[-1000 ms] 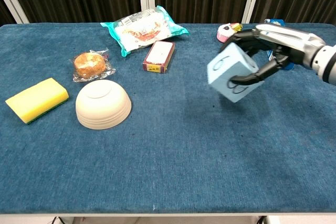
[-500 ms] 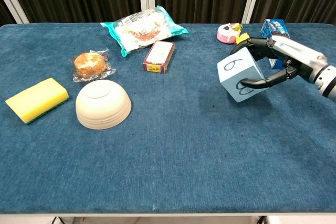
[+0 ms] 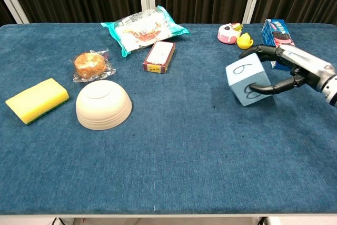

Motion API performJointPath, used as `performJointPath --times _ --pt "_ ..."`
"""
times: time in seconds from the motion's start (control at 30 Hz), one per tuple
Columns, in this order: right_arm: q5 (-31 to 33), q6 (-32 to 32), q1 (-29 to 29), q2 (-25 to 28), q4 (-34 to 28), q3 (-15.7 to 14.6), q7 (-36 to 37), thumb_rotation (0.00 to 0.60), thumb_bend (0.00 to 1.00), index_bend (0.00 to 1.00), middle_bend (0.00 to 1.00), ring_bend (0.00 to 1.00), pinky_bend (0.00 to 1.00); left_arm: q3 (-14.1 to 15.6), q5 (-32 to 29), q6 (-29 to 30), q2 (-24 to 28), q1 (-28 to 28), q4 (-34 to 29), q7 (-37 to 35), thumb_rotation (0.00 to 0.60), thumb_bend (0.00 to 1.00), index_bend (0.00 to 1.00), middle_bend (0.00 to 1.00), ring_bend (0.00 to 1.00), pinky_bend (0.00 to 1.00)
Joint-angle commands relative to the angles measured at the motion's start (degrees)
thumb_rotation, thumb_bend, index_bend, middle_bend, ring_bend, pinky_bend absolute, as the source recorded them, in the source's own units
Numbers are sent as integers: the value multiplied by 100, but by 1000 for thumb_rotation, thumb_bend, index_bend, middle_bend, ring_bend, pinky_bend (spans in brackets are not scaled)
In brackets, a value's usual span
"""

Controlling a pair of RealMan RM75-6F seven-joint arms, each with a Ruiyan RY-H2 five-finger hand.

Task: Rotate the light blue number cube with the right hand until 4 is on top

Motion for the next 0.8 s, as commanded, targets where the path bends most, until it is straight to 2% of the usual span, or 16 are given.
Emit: performJointPath --times 0.03,0.1,0.2,0.3,0.4,0.47,0.6,0.7,0.8 --pt "-30 -66 -48 245 -193 -97 -233 539 425 42 231 39 31 -3 8 20 2 6 10 -17 600 0 0 5 0 0" --pt "-36 -54 -83 437 -407 -130 -368 538 360 0 131 4 1 -4 10 35 6 14 16 -29 600 0 0 5 0 0" --pt "-38 1 -143 860 -913 -164 -736 528 290 0 24 0 0 3 22 56 14 26 29 -46 600 0 0 5 0 0" --pt "-41 -20 -166 1437 -1651 -198 -1305 509 257 0 4 0 0 4 23 67 15 33 35 -59 600 0 0 6 0 0" --pt "40 -301 -98 2201 -2748 -188 -2278 500 247 0 0 0 0 6 30 65 14 31 38 -67 600 0 0 5 0 0" --pt "233 -674 -7 2805 -3747 -117 -3207 499 244 0 0 0 0 6 41 66 14 27 31 -67 600 0 0 5 0 0" --pt "1088 -1599 213 3775 -5626 164 -5264 497 240 0 0 0 0 6 67 77 8 20 24 -74 600 0 0 6 0 0" --pt "1896 -2105 390 4054 -6413 354 -6479 480 239 0 3 0 0 8 73 78 2 19 40 -85 600 0 0 6 0 0" --pt "2695 -2406 585 4095 -6774 457 -7474 468 239 0 10 0 0 8 66 80 -1 25 66 -109 600 0 0 6 0 0"
